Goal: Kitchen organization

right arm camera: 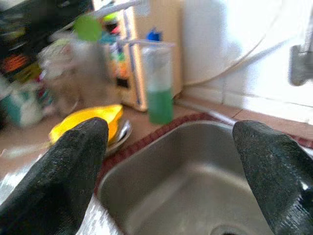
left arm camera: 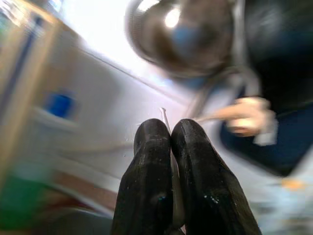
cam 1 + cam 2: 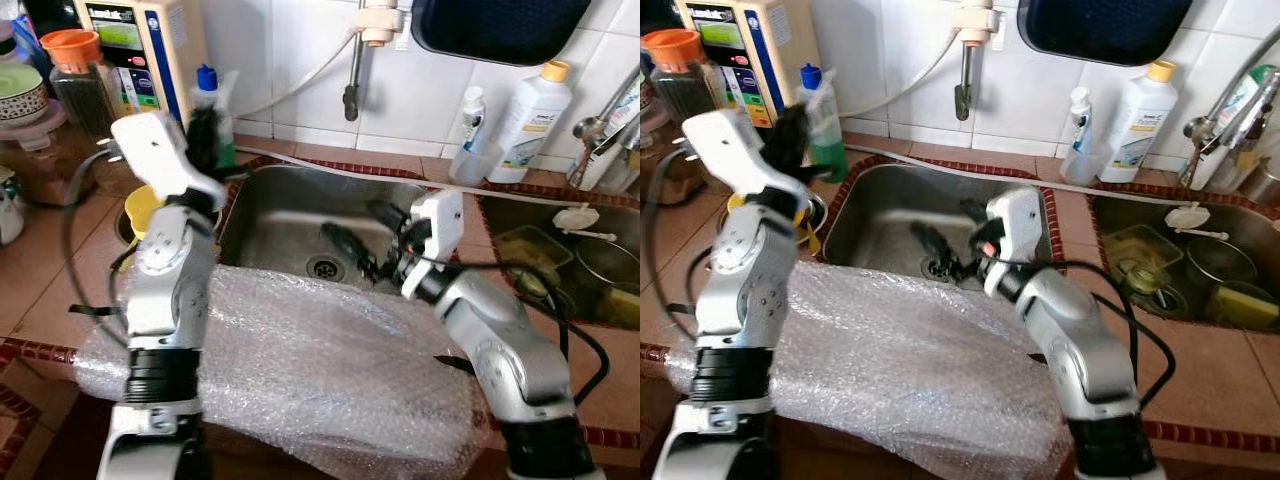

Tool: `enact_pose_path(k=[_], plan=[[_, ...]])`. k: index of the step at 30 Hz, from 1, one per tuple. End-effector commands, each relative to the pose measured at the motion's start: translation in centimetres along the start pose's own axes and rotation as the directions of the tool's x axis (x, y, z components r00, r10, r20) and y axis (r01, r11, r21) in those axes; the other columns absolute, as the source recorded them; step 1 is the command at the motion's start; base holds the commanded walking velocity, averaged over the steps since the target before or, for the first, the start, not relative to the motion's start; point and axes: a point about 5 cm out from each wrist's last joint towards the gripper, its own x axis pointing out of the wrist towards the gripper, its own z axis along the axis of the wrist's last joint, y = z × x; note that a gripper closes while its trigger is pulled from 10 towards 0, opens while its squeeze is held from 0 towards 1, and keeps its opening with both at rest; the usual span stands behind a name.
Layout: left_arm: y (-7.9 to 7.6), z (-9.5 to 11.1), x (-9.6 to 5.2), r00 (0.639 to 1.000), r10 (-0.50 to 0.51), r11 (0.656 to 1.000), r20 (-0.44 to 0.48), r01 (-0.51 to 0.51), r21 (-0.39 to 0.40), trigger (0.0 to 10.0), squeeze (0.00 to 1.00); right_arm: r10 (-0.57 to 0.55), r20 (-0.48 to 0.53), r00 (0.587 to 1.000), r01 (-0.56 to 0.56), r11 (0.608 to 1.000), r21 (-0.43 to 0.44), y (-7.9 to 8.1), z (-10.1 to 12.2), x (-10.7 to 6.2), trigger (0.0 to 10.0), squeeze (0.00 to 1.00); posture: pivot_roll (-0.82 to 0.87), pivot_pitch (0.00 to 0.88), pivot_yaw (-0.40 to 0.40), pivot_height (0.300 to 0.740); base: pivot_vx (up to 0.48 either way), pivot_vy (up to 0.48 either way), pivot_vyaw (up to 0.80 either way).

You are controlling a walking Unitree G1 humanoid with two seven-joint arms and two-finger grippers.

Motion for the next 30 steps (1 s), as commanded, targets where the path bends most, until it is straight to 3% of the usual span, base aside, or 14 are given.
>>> enact_pose_path(k=[1,2,3,4,6,8,9,12,13,17,20,30], plan=[[-1.2,-0.4,-0.2,0.997,-0.074,0.99,-0.034,0.069,-0.12,6.8,0.0,-0.084,0.041,0.996,0.082,0.995,0.058,-1.2,0.5,0.4,10.0,0.0,0.02,0.0,-0.048,0.74,0.0,0.0,0.0],[-1.4,-0.8,-0.4,0.995,-0.092,0.987,-0.05,0.084,-0.135,8.2,0.0,-0.105,0.053,0.993,0.1,0.991,0.088,-1.4,0.5,0.7,10.0,0.0,0.02,0.0,-0.048,0.74,0.0,0.0,0.0],[-1.5,-1.1,-0.5,0.993,-0.102,0.985,-0.061,0.093,-0.143,8.2,0.0,-0.118,0.059,0.991,0.111,0.988,0.107,-1.5,0.5,0.9,10.0,0.0,0.02,0.0,-0.047,0.74,0.0,0.0,0.0],[-1.7,-1.6,-0.8,0.99,-0.114,0.983,-0.082,0.101,-0.152,9.6,0.0,-0.131,0.067,0.989,0.121,0.983,0.135,-1.7,0.6,1.2,10.0,0.0,0.02,0.0,-0.048,0.74,0.0,0.0,0.0],[-1.8,-2.0,-1.0,0.986,-0.125,0.981,-0.107,0.107,-0.165,9.7,0.0,-0.142,0.074,0.987,0.129,0.979,0.161,-1.8,0.7,1.5,10.0,0.0,0.03,0.0,-0.048,0.74,0.0,0.0,0.0],[-2.4,-2.3,-1.4,0.979,-0.155,0.961,-0.131,0.119,-0.25,9.9,0.0,-0.169,0.093,0.981,0.142,0.959,0.246,-2.2,0.8,2.2,10.0,0.0,0.03,0.0,-0.049,0.74,0.0,0.0,0.0],[-2.4,-2.3,-1.4,0.979,-0.155,0.961,-0.131,0.119,-0.25,9.9,0.0,-0.169,0.093,0.981,0.142,0.959,0.246,-2.2,0.8,2.2,10.0,0.0,0.03,0.0,-0.049,0.74,0.0,0.0,0.0],[-2.8,-2.5,-1.7,0.977,-0.162,0.914,-0.136,0.097,-0.393,10.0,0.0,-0.182,0.109,0.977,0.131,0.923,0.362,-2.3,0.9,3.3,10.0,0.0,0.04,0.0,-0.055,0.74,0.0,0.0,0.0],[-2.8,-2.5,-1.7,0.977,-0.162,0.914,-0.136,0.097,-0.393,10.0,0.0,-0.182,0.109,0.977,0.131,0.923,0.362,-2.3,0.9,3.3,10.0,0.0,0.04,0.0,-0.055,0.74,0.0,0.0,0.0],[-2.7,-3.1,-2.2,0.976,-0.158,0.886,-0.149,0.074,-0.458,10.0,0.0,-0.188,0.118,0.975,0.101,0.849,0.518,-2.0,0.9,4.2,10.0,0.0,0.04,0.0,-0.057,0.74,0.0,0.0,0.0],[-3.0,-3.5,-2.5,0.976,-0.145,0.823,-0.164,0.026,-0.568,9.9,0.0,-0.202,0.108,0.974,0.098,0.794,0.6,-1.8,0.4,4.9,10.0,0.0,0.03,0.0,-0.059,0.74,0.0,0.0,0.0],[-4.2,-3.8,-2.7,0.969,-0.177,0.798,-0.174,0.038,-0.602,9.8,0.0,-0.179,0.064,0.982,0.076,0.679,0.73,-0.8,-0.5,6.1,10.0,0.0,0.04,0.004,-0.072,0.74,0.0,0.0,0.0]])
